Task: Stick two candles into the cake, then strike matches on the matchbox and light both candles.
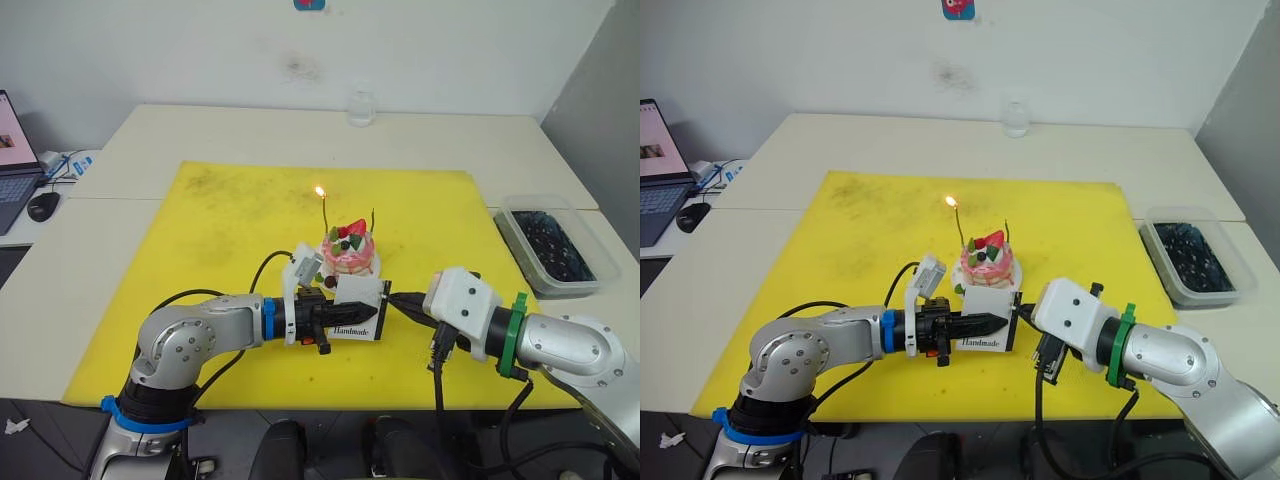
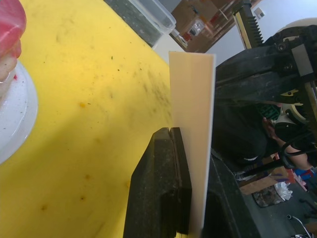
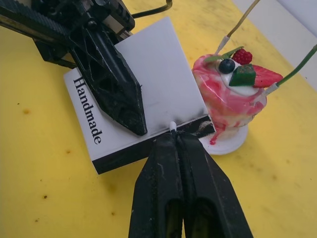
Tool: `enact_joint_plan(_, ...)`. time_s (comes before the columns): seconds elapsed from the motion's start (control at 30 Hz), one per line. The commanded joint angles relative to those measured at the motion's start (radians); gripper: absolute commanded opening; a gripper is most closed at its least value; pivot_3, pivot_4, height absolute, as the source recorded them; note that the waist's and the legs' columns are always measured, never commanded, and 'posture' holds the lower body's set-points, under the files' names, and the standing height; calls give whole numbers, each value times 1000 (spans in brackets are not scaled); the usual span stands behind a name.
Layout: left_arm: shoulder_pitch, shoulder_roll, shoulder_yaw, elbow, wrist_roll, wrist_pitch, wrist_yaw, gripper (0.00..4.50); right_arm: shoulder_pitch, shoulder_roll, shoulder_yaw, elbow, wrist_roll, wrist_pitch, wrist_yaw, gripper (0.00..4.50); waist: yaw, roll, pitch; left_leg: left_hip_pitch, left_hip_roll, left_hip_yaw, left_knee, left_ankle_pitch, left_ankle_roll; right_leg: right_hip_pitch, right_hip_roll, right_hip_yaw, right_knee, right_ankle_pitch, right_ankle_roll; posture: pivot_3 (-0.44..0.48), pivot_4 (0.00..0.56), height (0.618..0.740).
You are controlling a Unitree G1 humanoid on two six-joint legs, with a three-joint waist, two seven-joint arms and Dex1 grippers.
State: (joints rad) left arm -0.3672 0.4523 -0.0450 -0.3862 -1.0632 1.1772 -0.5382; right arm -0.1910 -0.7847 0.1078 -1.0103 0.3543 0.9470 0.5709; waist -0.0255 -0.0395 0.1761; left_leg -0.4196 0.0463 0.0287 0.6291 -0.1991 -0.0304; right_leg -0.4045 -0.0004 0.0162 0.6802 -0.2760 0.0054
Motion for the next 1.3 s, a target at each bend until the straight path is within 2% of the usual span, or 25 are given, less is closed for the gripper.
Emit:
enact_joint_plan(0.03,-18,-5,20,-26,-31,3,-2,0,7,-12,5,-21,-24,-16,-24,17,0,0,0,0,0,0,0,0,0,0,0,0,0,0,0,0,150,740)
enact_joint_plan(1.3,-6,2,-11,-48,11,-24,-25,0,13,-11,37,-5,-37,-20,-54,17,0,0,0,0,0,0,0,0,0,0,0,0,0,0,0,0,150,740)
